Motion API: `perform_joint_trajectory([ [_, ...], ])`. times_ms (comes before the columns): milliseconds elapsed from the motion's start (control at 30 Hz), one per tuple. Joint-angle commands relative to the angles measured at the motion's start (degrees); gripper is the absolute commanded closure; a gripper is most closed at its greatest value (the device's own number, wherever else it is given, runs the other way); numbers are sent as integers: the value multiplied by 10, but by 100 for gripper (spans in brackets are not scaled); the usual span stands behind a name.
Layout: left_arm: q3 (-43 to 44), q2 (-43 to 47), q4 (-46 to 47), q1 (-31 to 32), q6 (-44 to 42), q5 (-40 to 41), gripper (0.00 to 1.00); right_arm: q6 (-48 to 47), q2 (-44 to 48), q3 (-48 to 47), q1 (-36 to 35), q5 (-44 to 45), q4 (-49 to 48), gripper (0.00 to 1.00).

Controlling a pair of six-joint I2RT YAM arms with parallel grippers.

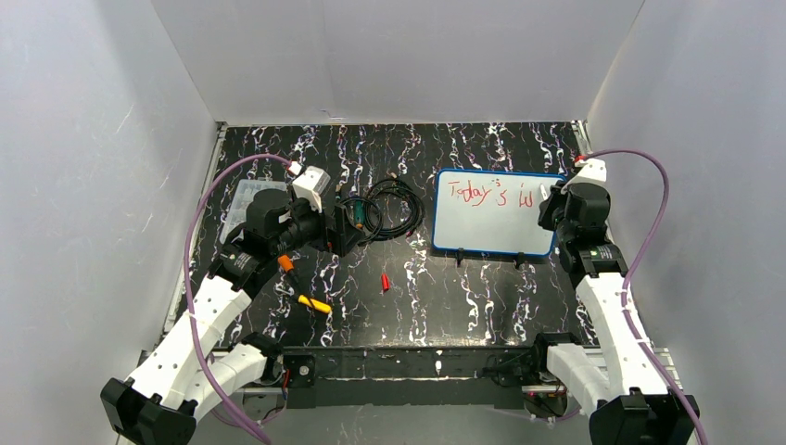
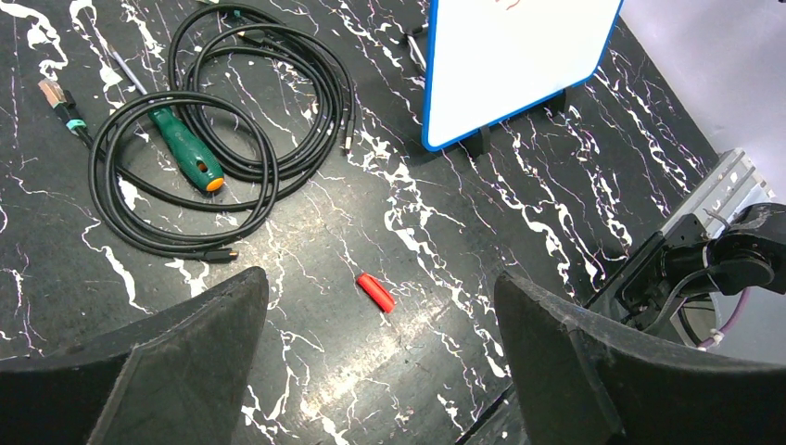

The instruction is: Write a sentence on the whiteboard

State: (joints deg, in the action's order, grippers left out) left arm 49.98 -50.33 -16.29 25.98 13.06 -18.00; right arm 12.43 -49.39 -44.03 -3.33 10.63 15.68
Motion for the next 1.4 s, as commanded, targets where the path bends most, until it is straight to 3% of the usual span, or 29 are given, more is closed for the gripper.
perform_joint_trajectory([
  [0, -5, 8, 7, -2, -2, -11, 10, 1, -7, -1, 3, 11, -7, 99],
  [933, -6, 11, 10, -2, 1, -12, 10, 26, -7, -30, 3, 5, 114, 99],
  [1367, -7, 3, 11, -2, 1, -14, 10, 12, 29, -33, 4, 50, 7, 99],
])
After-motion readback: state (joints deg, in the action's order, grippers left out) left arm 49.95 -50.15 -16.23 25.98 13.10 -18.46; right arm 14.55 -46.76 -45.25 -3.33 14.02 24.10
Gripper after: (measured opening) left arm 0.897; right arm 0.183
